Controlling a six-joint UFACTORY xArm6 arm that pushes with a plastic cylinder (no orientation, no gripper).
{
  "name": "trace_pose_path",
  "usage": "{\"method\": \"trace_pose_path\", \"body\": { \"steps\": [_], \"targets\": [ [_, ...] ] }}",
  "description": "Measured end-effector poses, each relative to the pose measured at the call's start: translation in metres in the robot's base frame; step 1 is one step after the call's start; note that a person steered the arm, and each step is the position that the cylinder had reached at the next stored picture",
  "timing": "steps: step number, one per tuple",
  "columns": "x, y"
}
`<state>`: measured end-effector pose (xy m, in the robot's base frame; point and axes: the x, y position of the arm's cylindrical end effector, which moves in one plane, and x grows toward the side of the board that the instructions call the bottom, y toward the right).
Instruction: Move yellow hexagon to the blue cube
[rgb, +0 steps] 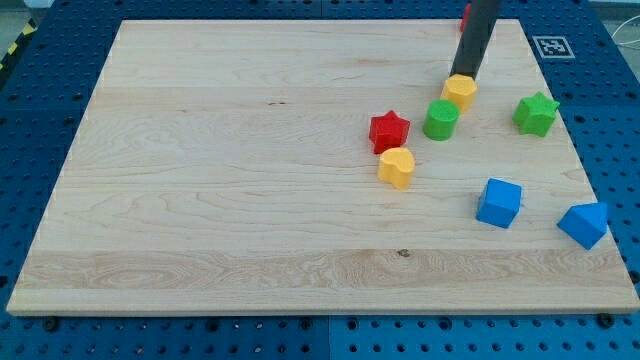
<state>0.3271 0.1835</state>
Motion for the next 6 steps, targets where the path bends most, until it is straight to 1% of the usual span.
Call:
{"method": "trace_pose_path", "body": {
  "steps": [1,3,5,6],
  "targets": [
    [0.000,0.000],
    [-0.026,-0.013],
    [-0.004,-0.033],
    [0.019,-0.032]
  ]
}}
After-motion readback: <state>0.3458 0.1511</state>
